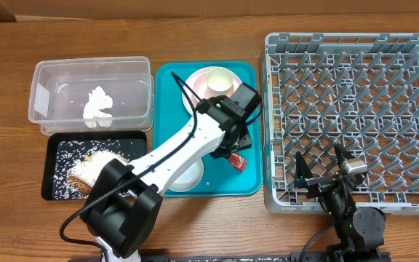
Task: Sort waste into correct bins and load items into the dishwasher
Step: 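Reach the left gripper to the red wrapper and grasp it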
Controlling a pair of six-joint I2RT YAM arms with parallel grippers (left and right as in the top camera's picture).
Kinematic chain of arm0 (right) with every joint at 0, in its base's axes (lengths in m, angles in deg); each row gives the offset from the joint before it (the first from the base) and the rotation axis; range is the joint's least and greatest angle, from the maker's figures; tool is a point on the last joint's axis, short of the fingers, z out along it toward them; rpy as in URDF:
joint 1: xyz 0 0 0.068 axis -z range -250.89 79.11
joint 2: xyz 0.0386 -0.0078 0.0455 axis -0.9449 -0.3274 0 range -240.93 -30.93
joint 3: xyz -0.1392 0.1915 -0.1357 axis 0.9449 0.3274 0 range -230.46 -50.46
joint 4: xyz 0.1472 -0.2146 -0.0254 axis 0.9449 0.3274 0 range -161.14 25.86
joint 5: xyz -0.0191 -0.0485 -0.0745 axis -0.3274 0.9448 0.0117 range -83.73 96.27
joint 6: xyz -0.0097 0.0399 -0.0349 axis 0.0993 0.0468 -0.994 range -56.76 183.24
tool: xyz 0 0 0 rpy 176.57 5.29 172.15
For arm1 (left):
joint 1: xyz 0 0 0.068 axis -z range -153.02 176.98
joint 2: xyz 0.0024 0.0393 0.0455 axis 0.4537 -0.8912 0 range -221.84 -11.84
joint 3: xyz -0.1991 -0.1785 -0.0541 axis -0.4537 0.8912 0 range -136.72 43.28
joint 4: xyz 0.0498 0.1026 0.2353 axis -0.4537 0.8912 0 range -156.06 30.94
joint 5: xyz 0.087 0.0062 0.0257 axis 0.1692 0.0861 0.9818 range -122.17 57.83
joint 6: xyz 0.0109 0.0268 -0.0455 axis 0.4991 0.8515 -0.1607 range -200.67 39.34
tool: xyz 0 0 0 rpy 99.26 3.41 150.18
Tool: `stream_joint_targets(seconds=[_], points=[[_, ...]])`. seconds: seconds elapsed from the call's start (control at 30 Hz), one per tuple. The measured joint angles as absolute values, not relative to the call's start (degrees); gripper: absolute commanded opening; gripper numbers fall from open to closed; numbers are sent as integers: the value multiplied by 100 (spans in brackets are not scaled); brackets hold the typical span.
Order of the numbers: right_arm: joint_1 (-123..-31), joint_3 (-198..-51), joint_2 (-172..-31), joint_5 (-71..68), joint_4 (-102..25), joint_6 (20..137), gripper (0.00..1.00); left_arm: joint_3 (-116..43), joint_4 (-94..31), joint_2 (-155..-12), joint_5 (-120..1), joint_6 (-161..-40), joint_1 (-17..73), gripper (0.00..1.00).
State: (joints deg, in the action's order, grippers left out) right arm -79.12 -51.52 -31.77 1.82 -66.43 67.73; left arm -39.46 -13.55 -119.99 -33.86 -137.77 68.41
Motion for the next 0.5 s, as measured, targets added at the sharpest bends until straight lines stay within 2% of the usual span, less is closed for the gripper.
stream_joint_targets(seconds=[0.4,0.5], points=[[-7912,-5152,-3177,182,-6643,6771,100,-3946,-1385,-12378,-2820,-14100,7125,54],[-7912,-5152,-3177,182,-6643,6773,100,-3944,-1444,-12592,-2766,-14124,7125,50]])
